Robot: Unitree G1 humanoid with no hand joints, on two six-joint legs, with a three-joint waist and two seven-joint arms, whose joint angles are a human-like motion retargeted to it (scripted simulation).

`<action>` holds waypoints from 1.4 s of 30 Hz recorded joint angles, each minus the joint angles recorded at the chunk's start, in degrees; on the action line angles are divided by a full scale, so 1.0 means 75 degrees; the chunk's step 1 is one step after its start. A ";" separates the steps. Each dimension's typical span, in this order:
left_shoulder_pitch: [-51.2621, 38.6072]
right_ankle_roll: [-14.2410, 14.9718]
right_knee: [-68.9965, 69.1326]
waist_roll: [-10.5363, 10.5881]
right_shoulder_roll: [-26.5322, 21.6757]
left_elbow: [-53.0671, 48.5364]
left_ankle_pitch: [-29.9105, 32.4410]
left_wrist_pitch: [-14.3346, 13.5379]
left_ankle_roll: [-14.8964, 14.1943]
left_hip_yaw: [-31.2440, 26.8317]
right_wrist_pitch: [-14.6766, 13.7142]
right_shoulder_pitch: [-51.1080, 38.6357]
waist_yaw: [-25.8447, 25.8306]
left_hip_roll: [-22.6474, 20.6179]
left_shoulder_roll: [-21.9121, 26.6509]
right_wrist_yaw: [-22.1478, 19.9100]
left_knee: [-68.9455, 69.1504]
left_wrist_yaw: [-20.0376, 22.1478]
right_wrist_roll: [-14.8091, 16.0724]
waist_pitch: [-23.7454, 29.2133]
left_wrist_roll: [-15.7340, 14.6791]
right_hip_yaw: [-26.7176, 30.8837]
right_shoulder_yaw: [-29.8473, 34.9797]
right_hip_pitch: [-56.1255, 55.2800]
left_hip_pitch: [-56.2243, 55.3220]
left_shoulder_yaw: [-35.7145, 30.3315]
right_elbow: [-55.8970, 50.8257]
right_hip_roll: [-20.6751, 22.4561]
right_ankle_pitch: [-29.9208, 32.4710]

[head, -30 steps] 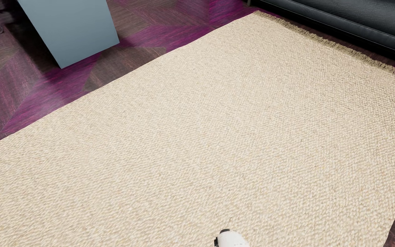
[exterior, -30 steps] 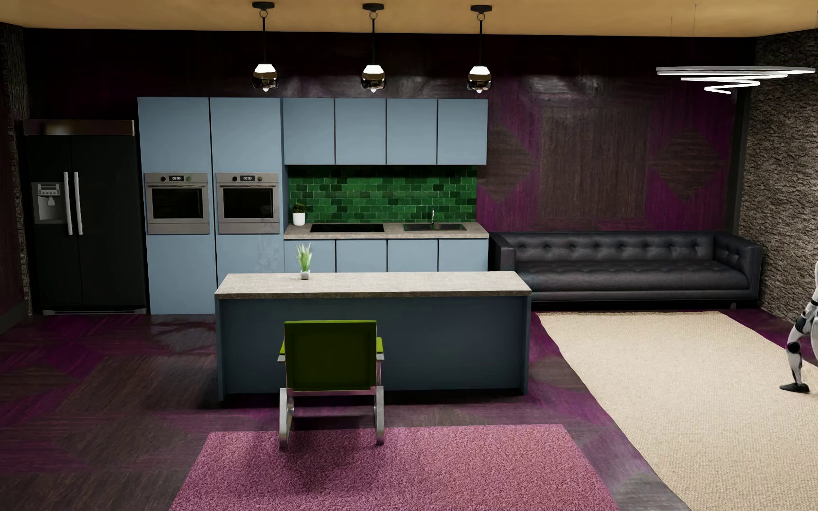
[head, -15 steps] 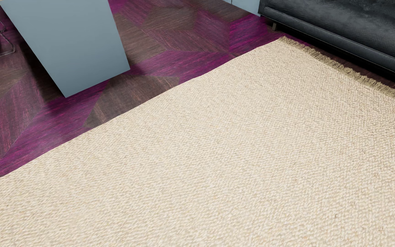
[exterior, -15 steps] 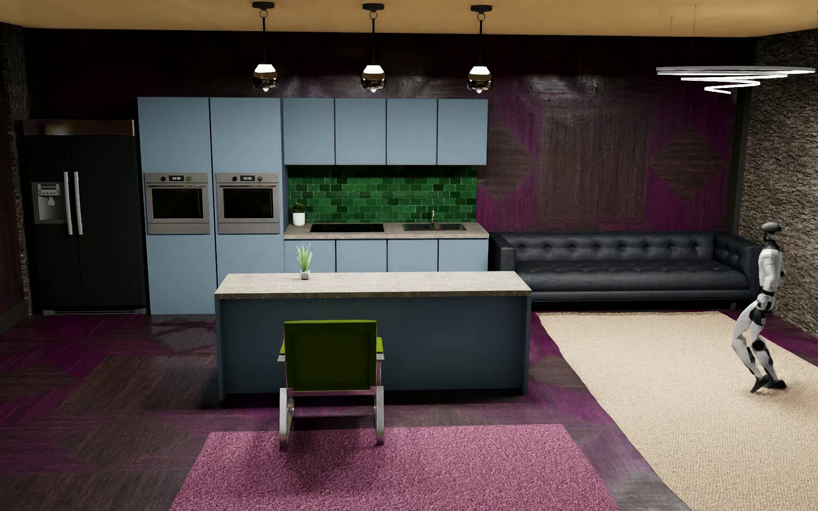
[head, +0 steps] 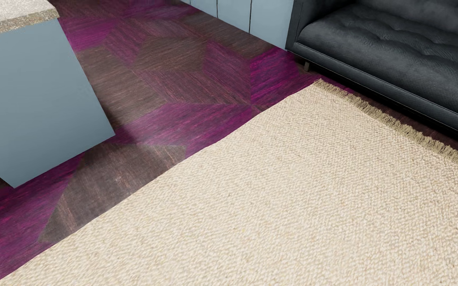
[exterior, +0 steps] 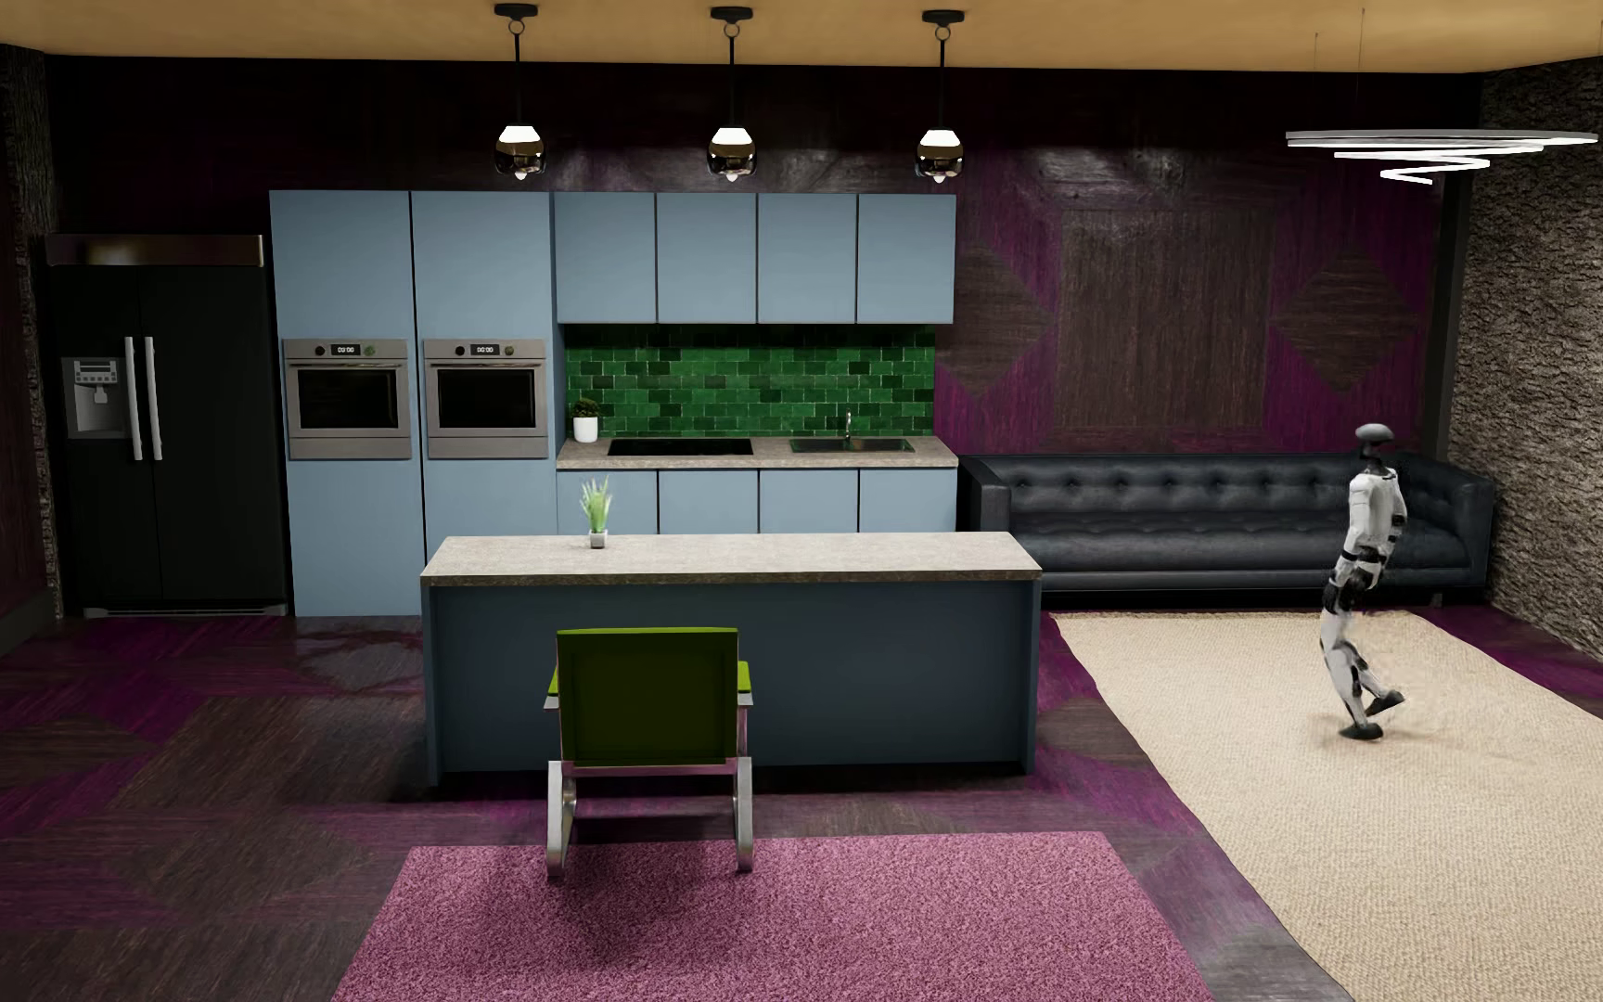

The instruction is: Walk around the plant

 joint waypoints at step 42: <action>0.0470 0.0000 -0.4671 0.0520 -0.0070 0.0412 0.2770 0.0000 0.0000 0.0000 0.0000 0.0805 0.0483 0.0947 -0.0345 0.0000 0.3304 0.0000 0.0000 -0.0197 0.0000 0.0000 -0.0390 0.2332 -0.2622 -0.0060 0.0015 -0.0371 -0.0132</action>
